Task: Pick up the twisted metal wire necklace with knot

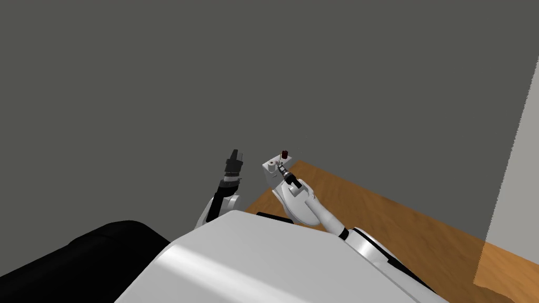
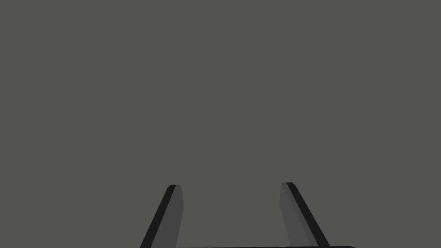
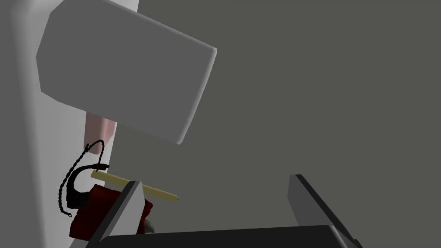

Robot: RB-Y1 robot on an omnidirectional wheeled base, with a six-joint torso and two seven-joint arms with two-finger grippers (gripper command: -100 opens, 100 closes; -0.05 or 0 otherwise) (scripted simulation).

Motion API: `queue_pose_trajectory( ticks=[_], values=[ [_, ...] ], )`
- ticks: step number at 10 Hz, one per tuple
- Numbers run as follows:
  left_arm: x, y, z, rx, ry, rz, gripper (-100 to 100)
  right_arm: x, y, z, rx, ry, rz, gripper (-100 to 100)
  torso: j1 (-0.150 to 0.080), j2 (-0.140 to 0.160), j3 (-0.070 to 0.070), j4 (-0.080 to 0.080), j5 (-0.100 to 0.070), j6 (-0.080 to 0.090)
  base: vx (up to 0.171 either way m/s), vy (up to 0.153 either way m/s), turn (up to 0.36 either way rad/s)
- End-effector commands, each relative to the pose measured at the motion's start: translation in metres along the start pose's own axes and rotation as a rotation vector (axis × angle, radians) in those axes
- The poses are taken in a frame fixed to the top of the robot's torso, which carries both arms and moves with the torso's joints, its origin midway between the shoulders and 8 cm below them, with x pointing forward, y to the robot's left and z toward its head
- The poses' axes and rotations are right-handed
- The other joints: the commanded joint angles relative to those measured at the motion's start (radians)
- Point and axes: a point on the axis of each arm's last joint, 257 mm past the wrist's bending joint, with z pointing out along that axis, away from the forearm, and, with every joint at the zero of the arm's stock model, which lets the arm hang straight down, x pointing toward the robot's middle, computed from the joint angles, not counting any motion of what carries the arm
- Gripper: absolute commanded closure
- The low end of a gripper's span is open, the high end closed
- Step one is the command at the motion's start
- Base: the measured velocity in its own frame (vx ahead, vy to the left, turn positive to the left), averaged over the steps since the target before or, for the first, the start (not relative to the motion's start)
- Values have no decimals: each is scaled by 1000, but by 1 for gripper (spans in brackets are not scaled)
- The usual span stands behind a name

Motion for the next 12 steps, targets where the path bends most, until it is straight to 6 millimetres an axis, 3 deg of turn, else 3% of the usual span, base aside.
queue_pose_trajectory(
  ticks=[1, 7, 12],
  values=[
    [0, 0, 0, 0, 0, 0, 0, -1, -19, 2, 45, 7, -17, -100, 0, 0, 0, 0, 0, 0, 4, -5, 46],
    [0, 0, 0, 0, 0, 0, 0, -17, -79, 7, 205, 32, -114, -100, 1, 0, 0, 0, 0, 0, 8, 0, 74],
    [0, 0, 0, 0, 0, 0, 0, -45, -124, 6, 341, 36, -203, -100, 1, -2, -2, -1, 0, 0, 11, 3, 78]
  ],
)
